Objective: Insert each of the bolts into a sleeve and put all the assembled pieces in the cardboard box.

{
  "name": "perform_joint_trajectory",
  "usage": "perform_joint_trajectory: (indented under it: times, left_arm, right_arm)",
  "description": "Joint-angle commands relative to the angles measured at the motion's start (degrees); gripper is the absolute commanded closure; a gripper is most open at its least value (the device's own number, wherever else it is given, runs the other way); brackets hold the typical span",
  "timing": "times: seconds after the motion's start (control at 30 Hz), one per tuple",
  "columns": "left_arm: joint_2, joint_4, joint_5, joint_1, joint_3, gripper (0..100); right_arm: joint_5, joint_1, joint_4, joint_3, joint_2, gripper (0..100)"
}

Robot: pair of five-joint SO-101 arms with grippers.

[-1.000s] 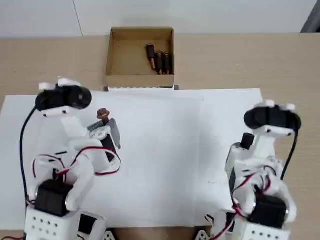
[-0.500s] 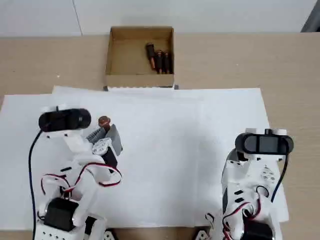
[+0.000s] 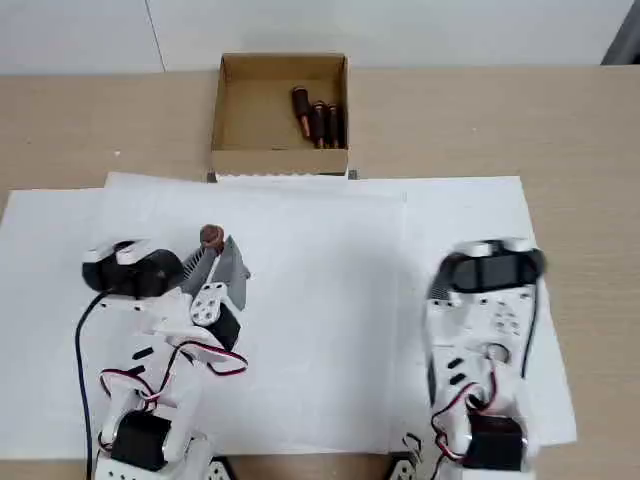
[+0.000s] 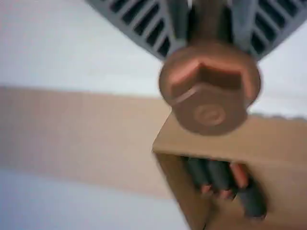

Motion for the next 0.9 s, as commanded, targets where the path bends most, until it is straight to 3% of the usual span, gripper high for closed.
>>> perform_joint_trajectory:
  times: [0.0, 0.13, 0.27, 0.5, 0.7, 0.87]
  left_arm:
    - [-0.70, -6.33, 1.58, -0.18, 0.66, 100]
    - [-0.70, -9.67, 2.37, 0.18, 1.98, 100]
    - [-0.70, -10.99, 8.53, 0.26, 1.98, 100]
    - [-0.70, -11.25, 16.18, 0.70, 1.98, 100]
    - [-0.70, -10.99, 16.70, 7.91, 1.98, 100]
    - [-0.70, -10.90, 16.62, 9.14, 1.98, 100]
  right_arm:
    - [0.26, -7.96, -6.46, 2.81, -0.92, 99.5]
    - [0.26, -17.01, -8.75, 5.80, -0.92, 99.5]
    - [0.26, -24.75, -9.36, 6.86, -0.92, 99.5]
    - [0.70, -33.36, -9.36, 8.97, -0.92, 99.5]
    - [5.19, -35.47, -9.45, 9.85, -0.92, 99.5]
    - [10.11, -33.80, -14.64, 12.04, -0.92, 99.5]
